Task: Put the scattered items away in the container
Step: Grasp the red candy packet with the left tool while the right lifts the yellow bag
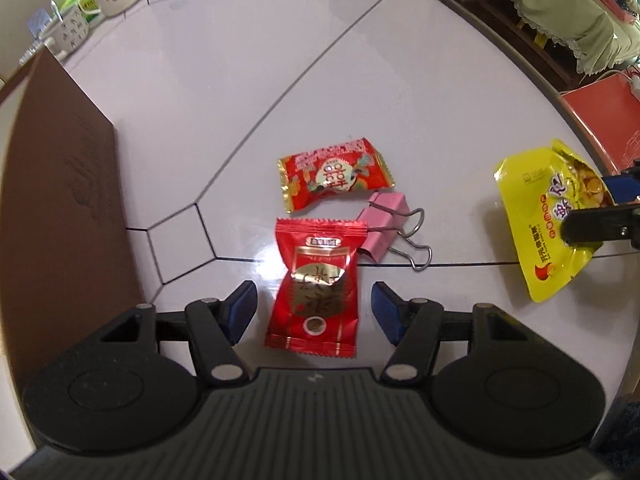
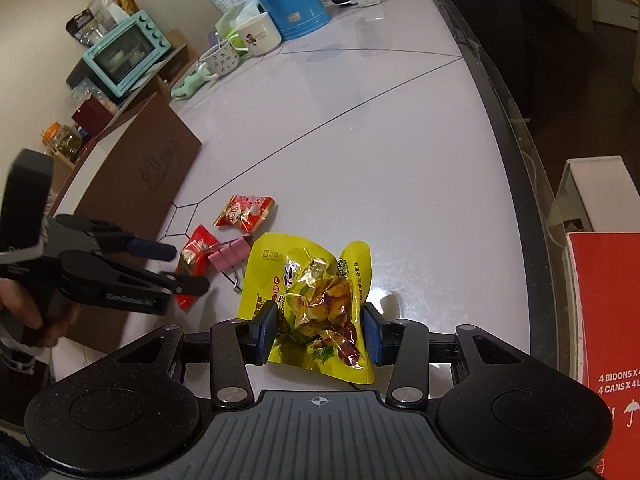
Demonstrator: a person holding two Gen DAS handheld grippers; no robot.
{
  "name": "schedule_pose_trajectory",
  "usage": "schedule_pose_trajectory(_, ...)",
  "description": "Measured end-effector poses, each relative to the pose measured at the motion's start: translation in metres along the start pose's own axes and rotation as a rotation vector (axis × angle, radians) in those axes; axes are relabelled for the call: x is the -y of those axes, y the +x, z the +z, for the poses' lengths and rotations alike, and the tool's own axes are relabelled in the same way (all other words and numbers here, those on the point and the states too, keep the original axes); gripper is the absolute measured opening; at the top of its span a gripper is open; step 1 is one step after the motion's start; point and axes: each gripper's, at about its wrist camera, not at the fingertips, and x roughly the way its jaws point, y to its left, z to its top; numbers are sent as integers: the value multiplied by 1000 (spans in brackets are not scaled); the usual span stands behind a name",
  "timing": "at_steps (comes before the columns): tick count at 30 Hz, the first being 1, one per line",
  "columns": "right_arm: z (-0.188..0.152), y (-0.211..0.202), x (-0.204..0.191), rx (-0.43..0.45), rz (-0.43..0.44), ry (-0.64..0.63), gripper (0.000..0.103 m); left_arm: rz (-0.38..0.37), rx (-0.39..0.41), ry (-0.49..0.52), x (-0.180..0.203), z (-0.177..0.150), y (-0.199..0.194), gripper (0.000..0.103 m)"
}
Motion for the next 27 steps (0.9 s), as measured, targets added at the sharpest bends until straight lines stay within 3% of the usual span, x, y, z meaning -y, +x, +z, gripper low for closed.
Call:
schedule_pose_trajectory(3,1,-2,-1,2,-2,9,43,-10,4,-22,-3,-2,2,55)
schedule_pose_trajectory(5,2,-3,-4,-1,-5,8,43,-10,12,-35,-5,-4,1,41)
schedule_pose_trajectory(18,3,-14,-25,23,-14,-26,43,-14,98,-112,-8,-26,-35,39)
schedule_pose_trajectory(27,1,-26,-43,70,1,-51,43,-21,228,-152,-12,-39,-89,39)
